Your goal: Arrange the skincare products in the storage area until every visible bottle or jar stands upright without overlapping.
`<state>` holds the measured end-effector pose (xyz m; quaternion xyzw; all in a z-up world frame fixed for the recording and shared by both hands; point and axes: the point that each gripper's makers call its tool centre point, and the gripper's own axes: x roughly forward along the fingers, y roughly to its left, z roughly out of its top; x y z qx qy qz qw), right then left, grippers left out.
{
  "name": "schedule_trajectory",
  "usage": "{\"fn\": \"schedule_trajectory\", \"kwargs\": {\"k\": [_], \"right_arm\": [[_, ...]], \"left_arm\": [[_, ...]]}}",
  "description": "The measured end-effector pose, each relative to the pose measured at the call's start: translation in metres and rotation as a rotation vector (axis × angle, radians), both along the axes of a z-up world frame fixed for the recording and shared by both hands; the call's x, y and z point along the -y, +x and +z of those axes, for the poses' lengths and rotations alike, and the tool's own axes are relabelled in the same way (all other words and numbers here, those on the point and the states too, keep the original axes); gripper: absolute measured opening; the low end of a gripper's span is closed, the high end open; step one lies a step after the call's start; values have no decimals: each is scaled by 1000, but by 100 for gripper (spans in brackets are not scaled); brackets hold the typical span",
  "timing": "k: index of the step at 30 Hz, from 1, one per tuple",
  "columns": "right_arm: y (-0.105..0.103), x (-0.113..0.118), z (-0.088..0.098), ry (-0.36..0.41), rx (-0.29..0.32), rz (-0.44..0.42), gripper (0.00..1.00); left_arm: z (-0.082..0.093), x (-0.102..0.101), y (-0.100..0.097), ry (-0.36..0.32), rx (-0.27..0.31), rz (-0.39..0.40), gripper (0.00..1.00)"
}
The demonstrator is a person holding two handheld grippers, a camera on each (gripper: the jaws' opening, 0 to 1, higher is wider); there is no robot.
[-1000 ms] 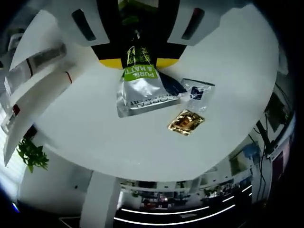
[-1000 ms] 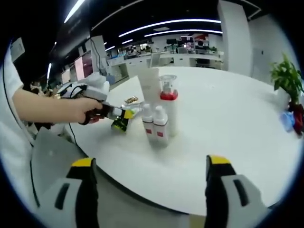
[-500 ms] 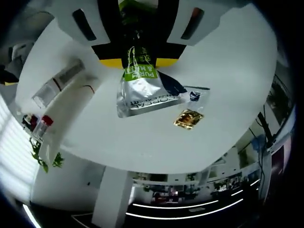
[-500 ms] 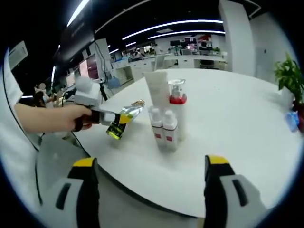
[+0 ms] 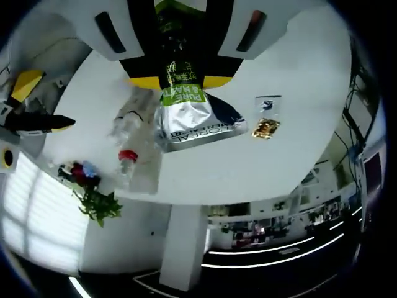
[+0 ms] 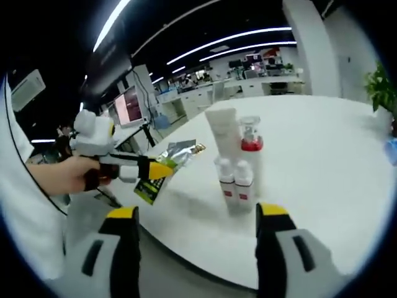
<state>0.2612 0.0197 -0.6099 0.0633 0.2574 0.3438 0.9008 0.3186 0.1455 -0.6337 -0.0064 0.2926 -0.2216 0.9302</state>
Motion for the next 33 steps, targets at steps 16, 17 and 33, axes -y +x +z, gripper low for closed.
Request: {"fn": "schedule_trajectory", "kwargs": {"k": [16, 17, 33], "right_arm": [[20, -26, 34, 307, -18, -40, 53], [22, -27, 35, 320, -20, -46, 53], [34, -29, 38, 519, -92, -112, 28]], "left_arm": [[35, 43, -34, -13, 125, -250, 18], [37, 46, -36, -22, 125, -262, 18], [46, 66, -54, -49, 151, -356, 18]]}}
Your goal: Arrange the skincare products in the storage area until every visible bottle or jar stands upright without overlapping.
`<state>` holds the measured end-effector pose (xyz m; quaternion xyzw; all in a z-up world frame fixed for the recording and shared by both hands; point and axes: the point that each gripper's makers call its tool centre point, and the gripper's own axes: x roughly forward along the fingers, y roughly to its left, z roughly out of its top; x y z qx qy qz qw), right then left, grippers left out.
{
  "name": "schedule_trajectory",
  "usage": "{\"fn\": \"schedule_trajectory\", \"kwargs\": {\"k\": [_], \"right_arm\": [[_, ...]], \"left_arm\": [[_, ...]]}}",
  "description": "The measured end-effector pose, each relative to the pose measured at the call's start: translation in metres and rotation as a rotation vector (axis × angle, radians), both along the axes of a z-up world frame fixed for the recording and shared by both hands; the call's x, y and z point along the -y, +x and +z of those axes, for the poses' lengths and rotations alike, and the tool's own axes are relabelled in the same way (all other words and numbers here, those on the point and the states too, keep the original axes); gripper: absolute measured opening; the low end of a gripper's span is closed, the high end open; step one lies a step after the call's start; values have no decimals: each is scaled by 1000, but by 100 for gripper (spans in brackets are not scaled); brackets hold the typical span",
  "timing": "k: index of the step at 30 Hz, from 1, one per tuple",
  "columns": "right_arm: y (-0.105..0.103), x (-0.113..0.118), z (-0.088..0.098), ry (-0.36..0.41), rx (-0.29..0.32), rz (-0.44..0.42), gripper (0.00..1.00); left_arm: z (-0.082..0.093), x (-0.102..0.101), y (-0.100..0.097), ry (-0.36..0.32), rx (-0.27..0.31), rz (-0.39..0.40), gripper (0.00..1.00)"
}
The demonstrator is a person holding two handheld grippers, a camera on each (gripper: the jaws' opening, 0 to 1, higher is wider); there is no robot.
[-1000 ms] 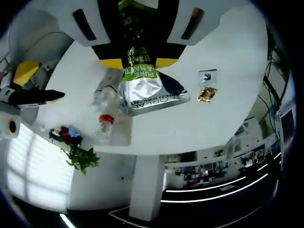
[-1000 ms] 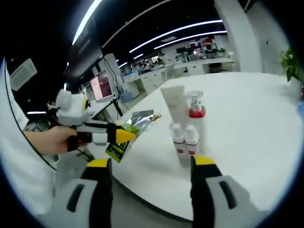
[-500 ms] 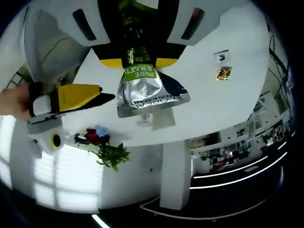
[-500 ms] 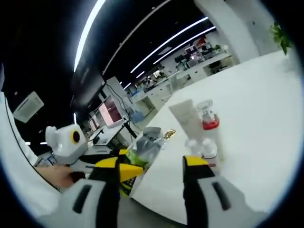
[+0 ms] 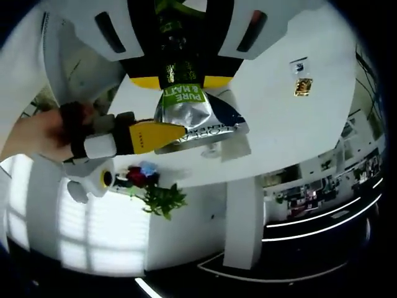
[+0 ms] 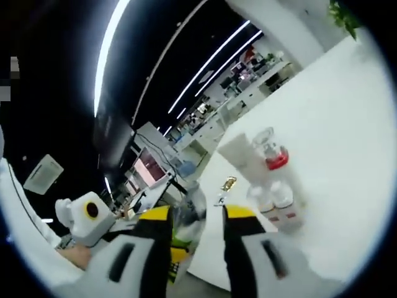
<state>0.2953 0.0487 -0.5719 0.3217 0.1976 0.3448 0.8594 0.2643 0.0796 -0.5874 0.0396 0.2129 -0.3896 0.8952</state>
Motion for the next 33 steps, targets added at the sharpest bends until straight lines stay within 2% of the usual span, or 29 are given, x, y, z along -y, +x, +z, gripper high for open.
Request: {"fn": "schedule_trajectory", "kwargs": {"k": [6, 10, 13, 15, 18, 25, 33], "right_arm": [[-1, -1, 8, 101, -27, -12, 11], [-3, -2, 11, 113, -16, 3, 7], [-5, -2, 15, 119, -6, 8, 4], [-6, -2, 16, 104, 9, 17, 2], [-8, -4, 20, 107, 24, 34, 1], [-9, -3, 21, 108, 31, 46, 1], [-11, 3, 33, 103, 64, 82, 1]], "left_arm": [[0, 2, -2, -24, -15, -4, 18], [-1, 2, -3, -52, -27, -6, 20], [-1, 3, -4, -84, -49, -4, 25], [-1, 5, -5, -108, -70, -11, 33], [-1, 7, -6, -122, -76, -17, 45], [-2, 6, -6, -115, -92, -22, 55], [2, -8, -1, -155, -116, -18, 55]]}}
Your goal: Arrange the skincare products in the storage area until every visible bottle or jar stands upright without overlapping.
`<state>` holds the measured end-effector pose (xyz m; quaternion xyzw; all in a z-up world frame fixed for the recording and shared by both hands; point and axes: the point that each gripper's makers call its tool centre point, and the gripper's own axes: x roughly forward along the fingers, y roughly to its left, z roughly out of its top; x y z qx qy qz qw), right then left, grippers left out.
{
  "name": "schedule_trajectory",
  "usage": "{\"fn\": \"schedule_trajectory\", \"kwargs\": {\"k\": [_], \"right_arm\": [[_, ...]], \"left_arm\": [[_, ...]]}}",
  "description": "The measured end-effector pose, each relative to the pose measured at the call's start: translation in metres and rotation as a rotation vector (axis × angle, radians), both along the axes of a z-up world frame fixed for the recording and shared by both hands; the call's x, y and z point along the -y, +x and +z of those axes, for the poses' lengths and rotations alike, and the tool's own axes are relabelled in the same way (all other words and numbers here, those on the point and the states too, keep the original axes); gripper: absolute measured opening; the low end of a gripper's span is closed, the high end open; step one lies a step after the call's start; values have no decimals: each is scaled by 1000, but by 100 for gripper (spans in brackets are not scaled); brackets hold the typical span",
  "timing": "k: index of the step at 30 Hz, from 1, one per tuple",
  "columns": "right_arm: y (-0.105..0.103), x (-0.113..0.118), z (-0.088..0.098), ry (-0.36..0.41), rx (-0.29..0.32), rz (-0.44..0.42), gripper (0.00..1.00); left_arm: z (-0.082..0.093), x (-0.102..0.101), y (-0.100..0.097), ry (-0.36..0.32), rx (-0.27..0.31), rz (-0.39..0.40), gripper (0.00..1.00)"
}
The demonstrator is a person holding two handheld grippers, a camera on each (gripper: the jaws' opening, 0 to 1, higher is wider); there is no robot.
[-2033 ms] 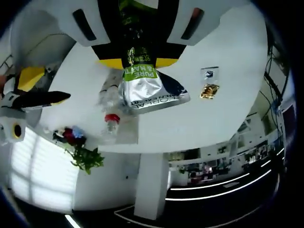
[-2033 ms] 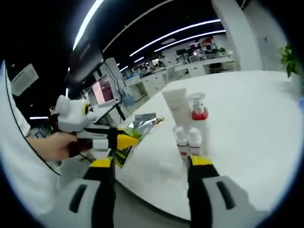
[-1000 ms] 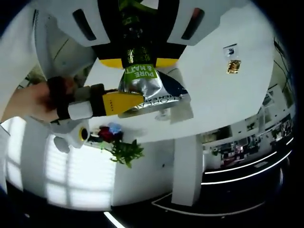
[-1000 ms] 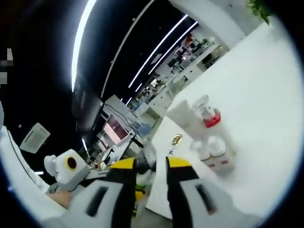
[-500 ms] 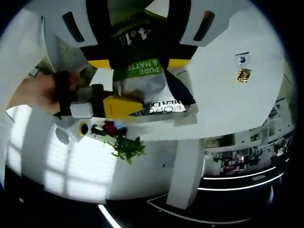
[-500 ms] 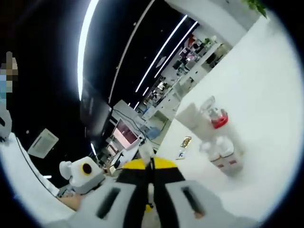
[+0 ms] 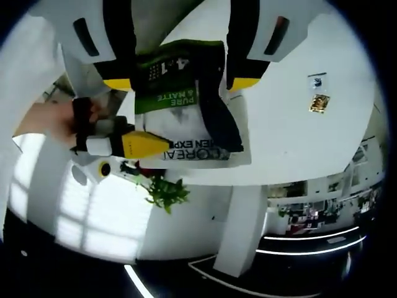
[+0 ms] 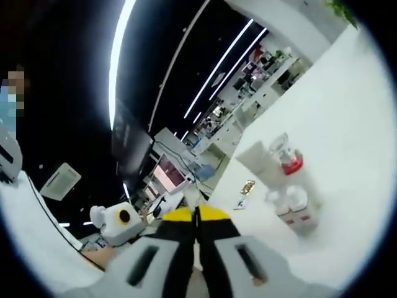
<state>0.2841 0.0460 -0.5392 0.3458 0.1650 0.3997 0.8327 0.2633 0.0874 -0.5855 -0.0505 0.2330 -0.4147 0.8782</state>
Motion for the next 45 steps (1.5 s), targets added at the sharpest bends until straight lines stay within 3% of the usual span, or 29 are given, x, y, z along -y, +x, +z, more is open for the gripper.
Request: {"fn": "schedule_trajectory", "kwargs": {"k": [3, 9, 11, 14, 19, 24, 27, 31, 35, 39, 45], "right_arm": [[-2, 1, 9, 10, 21, 26, 1], [-12, -4, 24, 21, 65, 113, 1], [-15, -6, 29, 25, 78, 143, 1], [-21, -7, 43, 77, 92, 185, 1], [-17, 3, 51, 93, 106, 171, 1], [-15, 12, 52, 97, 102, 152, 1], [-16, 12, 53, 93, 104, 153, 1], [-15, 10, 53, 101, 95, 156, 1], [-12, 8, 57, 125, 103, 147, 6], [-19, 1, 50, 149, 84, 164, 20], [-32, -12, 28, 200, 8, 201, 21]], "left_arm": [[4, -2, 3, -48, -20, -13, 55], [12, 6, 1, -95, -21, -151, 49], [19, 10, 0, -154, -34, -194, 45], [30, 10, 4, -265, -56, -210, 39], [40, 7, -3, -286, -37, -251, 23], [51, 4, -15, -377, -87, -278, 6], [58, 3, -23, -429, -113, -299, 0], [60, 3, -26, -453, -154, -288, 0], [68, 0, -32, -522, -192, -292, 0], [80, -5, -30, -593, -199, -263, 0], [93, -13, -24, -671, -204, -222, 0]]}}
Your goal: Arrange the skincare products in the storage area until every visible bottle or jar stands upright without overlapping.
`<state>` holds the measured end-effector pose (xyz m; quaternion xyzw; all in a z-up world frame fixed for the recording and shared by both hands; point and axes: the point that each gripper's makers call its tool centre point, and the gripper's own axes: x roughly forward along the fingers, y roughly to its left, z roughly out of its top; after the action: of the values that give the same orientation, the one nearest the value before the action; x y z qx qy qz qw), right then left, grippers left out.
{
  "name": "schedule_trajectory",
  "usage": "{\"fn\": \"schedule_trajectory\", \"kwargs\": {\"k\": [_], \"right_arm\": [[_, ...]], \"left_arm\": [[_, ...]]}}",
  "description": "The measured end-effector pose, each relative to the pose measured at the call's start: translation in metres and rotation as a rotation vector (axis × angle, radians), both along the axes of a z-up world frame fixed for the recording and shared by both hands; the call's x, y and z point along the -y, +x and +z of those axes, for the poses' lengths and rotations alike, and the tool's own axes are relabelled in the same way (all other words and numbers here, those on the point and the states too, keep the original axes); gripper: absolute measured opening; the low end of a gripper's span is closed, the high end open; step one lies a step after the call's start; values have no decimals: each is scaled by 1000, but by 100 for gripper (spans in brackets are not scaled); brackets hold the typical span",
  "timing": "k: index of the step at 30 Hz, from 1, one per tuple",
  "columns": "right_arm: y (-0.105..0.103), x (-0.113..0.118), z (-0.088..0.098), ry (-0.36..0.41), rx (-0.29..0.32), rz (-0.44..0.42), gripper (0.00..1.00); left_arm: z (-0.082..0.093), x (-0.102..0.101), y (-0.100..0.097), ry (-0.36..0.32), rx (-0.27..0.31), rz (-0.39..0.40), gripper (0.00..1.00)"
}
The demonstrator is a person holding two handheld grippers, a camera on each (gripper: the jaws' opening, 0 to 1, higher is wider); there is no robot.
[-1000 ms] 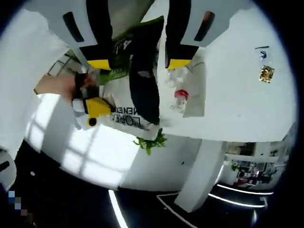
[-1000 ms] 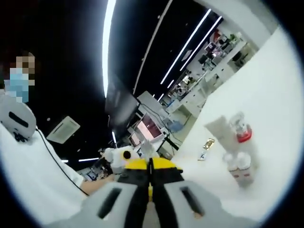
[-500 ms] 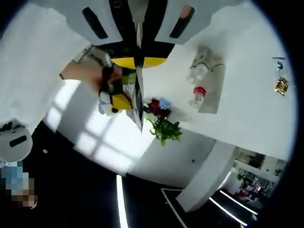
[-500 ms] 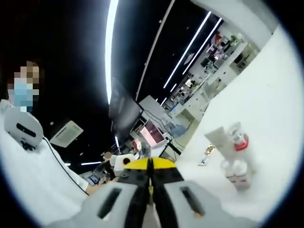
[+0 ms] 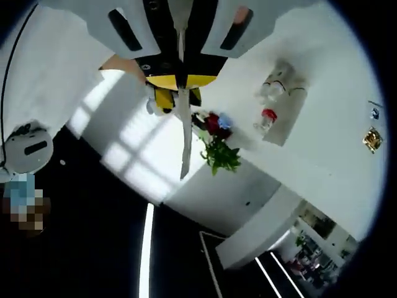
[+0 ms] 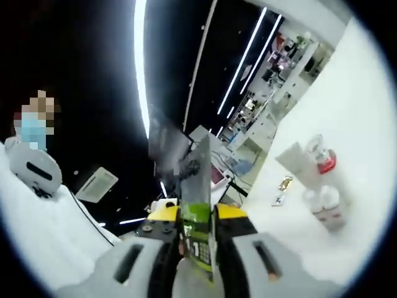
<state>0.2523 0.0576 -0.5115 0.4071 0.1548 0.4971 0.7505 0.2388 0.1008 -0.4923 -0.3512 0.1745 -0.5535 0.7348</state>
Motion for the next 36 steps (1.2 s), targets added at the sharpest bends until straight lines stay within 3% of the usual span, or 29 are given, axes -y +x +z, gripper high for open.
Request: {"fn": "schedule_trajectory", "kwargs": {"k": [5, 9, 11, 17, 23, 27, 36], "right_arm": [[-5, -6, -5, 29, -27, 10, 18], [-7, -5, 8, 110, -29, 13, 2], [-8, -7, 8, 94, -18, 6, 1], [-13, -11, 19, 197, -47, 26, 1], [-12, -13, 16, 213, -82, 13, 1], [-7, -12, 14, 255, -124, -18, 1], [-6, -25, 3, 214, -166, -23, 1]], "left_arm": [[7, -4, 4, -30, -12, 23, 0], [1, -8, 12, -30, -54, 62, 0], [1, -10, 13, -45, -63, 74, 0], [5, -11, 15, -88, -59, 101, 0], [-1, -12, 16, -67, -53, 132, 2], [-15, -11, 6, -54, -86, 107, 5], [-30, -22, -2, -77, -176, 154, 6]]}}
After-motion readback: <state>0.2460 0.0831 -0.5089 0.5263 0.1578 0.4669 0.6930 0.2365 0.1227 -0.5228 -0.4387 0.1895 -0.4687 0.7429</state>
